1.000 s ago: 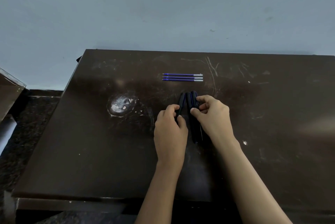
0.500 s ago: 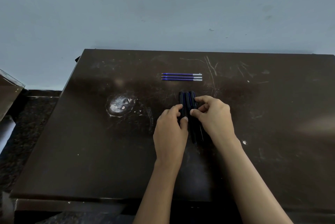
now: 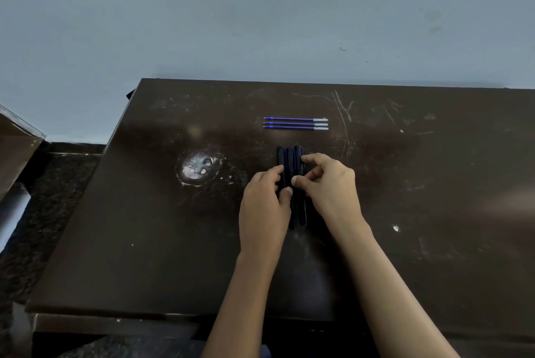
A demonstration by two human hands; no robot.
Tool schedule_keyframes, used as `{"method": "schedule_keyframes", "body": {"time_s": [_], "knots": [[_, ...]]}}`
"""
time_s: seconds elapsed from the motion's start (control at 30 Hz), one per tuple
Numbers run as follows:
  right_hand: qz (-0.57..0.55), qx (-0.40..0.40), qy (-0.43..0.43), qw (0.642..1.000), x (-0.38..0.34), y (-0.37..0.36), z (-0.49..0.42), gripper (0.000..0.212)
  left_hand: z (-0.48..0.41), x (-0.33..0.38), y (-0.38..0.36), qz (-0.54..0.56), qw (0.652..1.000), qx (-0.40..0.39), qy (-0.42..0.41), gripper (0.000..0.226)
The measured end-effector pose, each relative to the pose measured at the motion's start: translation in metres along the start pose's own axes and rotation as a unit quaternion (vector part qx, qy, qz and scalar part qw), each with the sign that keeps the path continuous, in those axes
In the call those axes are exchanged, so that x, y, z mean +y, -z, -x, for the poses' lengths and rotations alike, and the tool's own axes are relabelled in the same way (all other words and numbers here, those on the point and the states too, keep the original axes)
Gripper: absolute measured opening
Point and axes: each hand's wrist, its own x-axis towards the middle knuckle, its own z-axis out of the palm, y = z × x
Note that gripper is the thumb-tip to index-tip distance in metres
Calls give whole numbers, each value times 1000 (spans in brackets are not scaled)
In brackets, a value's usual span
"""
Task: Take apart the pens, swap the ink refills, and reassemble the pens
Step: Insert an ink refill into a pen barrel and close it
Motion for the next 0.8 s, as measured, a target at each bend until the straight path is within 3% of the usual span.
{"method": "schedule_keyframes", "body": {"time_s": [0.8], "knots": [[16,-8,2,1000,-5,-8,4,47,-1,-8,16,-11,1000,-11,9,42]]}}
